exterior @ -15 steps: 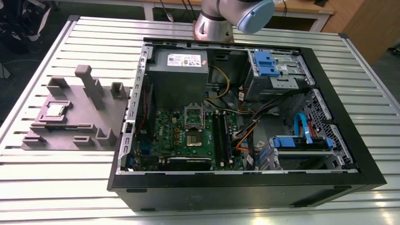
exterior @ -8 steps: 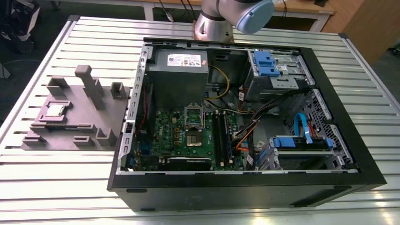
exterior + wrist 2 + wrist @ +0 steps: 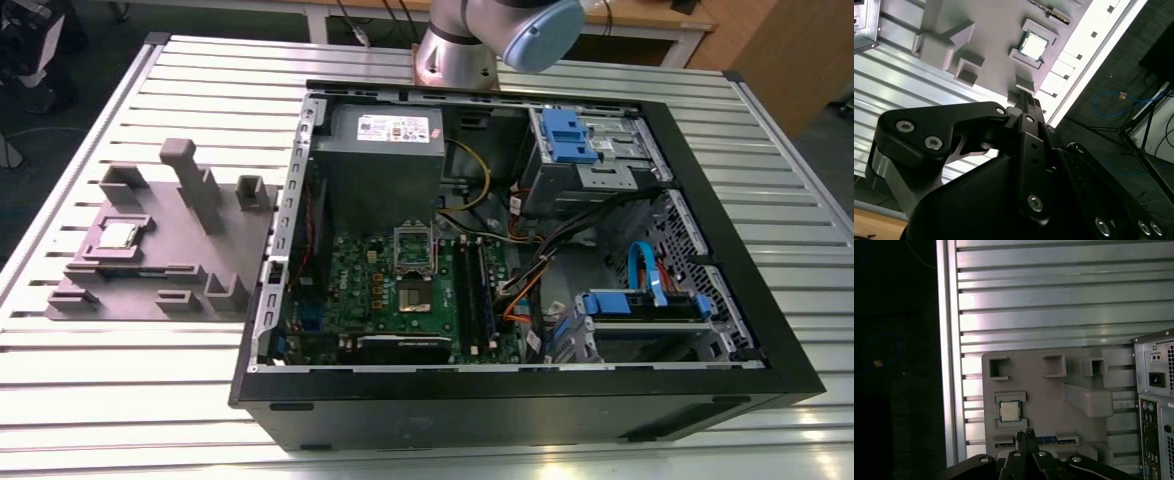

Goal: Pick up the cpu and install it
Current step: 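Reach for the cpu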

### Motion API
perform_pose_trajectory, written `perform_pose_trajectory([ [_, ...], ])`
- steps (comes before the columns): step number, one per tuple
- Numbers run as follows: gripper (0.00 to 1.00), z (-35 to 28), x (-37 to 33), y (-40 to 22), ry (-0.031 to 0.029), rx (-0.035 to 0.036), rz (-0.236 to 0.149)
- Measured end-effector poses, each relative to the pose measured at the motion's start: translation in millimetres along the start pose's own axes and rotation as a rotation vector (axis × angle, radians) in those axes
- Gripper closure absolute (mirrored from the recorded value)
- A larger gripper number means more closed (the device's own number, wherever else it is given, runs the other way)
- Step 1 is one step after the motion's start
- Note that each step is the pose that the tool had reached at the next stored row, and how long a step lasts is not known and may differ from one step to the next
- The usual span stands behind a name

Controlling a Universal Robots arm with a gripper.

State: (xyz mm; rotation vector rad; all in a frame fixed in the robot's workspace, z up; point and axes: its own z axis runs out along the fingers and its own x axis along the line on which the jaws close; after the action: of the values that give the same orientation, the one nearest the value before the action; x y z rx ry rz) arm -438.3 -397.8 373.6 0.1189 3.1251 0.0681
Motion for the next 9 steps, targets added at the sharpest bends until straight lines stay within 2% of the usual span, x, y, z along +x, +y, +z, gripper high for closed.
perform_pose_trajectory([
  [4,0.89,0.2,7.4,-0.6,0.0000,0.0000,0.000],
  [9,0.89,0.3,8.7,-0.7,0.0000,0.0000,0.000],
])
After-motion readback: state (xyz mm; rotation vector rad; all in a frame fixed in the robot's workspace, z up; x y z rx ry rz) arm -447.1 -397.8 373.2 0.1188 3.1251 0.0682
